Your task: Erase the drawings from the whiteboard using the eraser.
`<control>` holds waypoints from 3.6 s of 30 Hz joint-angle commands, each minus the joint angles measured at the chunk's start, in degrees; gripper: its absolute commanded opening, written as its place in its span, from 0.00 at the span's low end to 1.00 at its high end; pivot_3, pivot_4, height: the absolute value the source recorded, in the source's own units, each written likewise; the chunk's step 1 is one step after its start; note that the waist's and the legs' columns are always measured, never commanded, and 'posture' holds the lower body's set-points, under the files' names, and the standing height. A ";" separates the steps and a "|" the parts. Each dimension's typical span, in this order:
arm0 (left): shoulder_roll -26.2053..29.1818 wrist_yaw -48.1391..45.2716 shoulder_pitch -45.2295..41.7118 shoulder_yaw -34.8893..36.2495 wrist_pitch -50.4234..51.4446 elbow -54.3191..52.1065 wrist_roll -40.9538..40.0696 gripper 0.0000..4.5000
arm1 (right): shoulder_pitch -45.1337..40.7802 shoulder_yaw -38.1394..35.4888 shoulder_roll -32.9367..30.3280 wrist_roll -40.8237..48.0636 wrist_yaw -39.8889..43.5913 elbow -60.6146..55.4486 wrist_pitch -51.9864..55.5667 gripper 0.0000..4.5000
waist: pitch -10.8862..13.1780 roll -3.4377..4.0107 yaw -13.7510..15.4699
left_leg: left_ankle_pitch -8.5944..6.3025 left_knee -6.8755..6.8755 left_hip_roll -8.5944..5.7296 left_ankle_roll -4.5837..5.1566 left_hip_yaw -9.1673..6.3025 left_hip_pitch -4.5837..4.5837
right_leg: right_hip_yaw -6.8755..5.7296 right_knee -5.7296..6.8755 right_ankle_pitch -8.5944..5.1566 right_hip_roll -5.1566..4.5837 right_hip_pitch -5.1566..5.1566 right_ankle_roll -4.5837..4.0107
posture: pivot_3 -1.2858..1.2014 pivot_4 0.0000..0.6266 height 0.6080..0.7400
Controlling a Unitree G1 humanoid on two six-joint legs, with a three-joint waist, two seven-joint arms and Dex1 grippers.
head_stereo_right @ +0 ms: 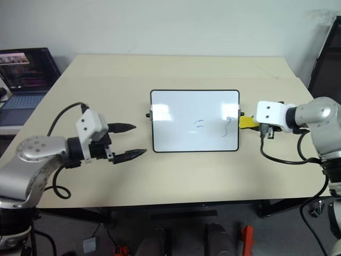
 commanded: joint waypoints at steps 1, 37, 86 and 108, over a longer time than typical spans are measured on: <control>1.36 -0.43 -0.05 1.79 -0.95 -1.51 0.14 1.00 | -0.92 -2.42 -1.49 0.08 -0.33 1.37 -2.41 0.25 | 0.00 0.00 -0.01 | 0.00 0.00 0.00 0.00 0.00 0.00 | 0.00 0.00 0.00 0.00 0.00 0.00 | 0.52 0.24 1.00; 0.77 -0.67 0.15 -1.04 -2.06 -0.08 2.16 1.00 | -14.75 9.77 31.63 -11.64 -22.44 8.27 2.83 0.25 | -0.01 -0.02 0.58 | 0.01 0.06 -0.05 -0.02 -0.14 -0.01 | -0.11 0.23 0.17 -0.03 0.00 -0.29 | 0.52 0.24 1.00; 0.51 -0.78 -0.58 0.36 -2.10 0.27 1.17 1.00 | -6.01 -4.32 17.21 9.42 -0.85 -14.86 12.06 0.25 | -0.05 -0.09 0.29 | 0.08 0.71 0.02 0.09 -0.15 -0.08 | -0.05 0.24 0.44 0.04 0.16 0.17 | 0.52 0.24 1.00; 2.23 -1.49 -0.90 3.20 -1.93 1.41 0.64 1.00 | 1.46 -5.69 -2.27 3.57 0.84 1.16 2.48 0.25 | -0.03 -0.06 -0.31 | 0.04 0.66 0.00 0.05 0.05 -0.01 | 0.04 0.18 0.26 -0.01 0.16 0.06 | 0.52 0.24 1.00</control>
